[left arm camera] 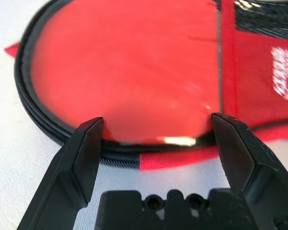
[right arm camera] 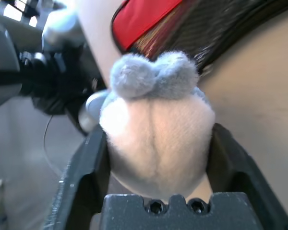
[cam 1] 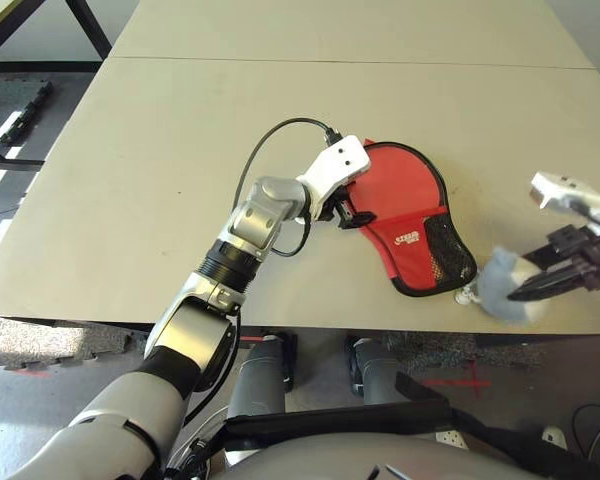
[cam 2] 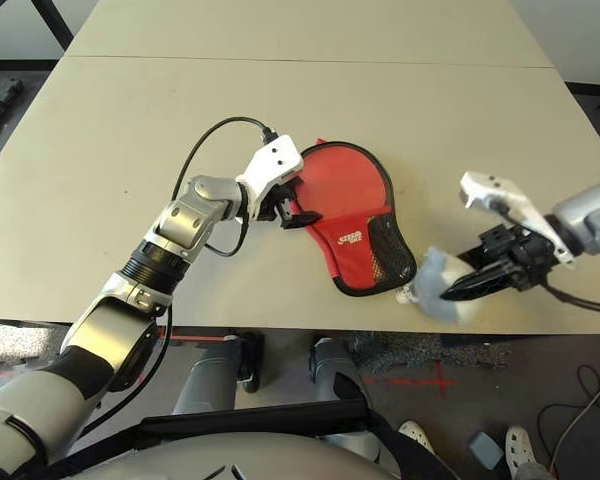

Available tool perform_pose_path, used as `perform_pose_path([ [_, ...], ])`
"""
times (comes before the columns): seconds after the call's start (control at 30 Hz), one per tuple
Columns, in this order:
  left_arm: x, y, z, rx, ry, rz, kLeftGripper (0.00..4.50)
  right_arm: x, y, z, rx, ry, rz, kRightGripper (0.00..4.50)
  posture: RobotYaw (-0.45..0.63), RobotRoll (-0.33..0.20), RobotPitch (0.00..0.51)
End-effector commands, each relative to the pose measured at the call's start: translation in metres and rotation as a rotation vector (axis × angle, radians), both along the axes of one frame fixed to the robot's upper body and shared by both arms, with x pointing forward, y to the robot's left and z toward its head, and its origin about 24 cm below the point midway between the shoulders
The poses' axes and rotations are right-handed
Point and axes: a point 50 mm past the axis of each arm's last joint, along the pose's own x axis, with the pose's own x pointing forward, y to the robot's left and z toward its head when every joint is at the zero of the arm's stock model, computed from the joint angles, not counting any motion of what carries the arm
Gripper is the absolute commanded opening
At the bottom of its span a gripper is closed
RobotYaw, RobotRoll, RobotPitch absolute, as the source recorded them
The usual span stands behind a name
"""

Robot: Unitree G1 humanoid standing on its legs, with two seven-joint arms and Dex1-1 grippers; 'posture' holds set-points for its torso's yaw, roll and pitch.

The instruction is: Store the ping-pong paddle in its case and zip it.

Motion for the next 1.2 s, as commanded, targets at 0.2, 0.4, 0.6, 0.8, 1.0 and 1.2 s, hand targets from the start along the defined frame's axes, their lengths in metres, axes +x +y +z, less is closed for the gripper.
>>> perform_pose_path([
  [0.2,-0.009,0.051,0.052,-0.296,0.045,0.163,4.50,0.030,-0.038,-0.005,0.222,-0.243,-0.360,4.48,-0.09,0.000,0.204],
  [0.4,0.007,0.124,0.048,-0.481,-0.048,0.644,4.50,0.054,-0.054,-0.017,0.264,-0.591,-0.719,4.48,-0.05,0.000,0.193],
  [0.6,0.003,0.172,0.020,-0.495,-0.157,0.984,4.50,0.055,-0.066,-0.031,0.247,-0.771,-0.938,4.48,-0.03,0.000,0.185],
  [0.8,-0.007,0.207,0.000,-0.491,-0.309,1.205,4.50,0.048,-0.081,-0.036,0.223,-0.963,-1.180,4.48,-0.02,0.000,0.177],
  [1.0,-0.012,0.221,-0.007,-0.505,-0.411,1.284,4.50,0.037,-0.096,-0.037,0.198,-1.073,-1.357,4.48,-0.02,0.000,0.168],
  [1.2,-0.005,0.218,-0.004,-0.511,-0.474,1.239,4.50,0.034,-0.099,-0.045,0.191,-1.062,-1.453,4.48,-0.02,0.000,0.167],
])
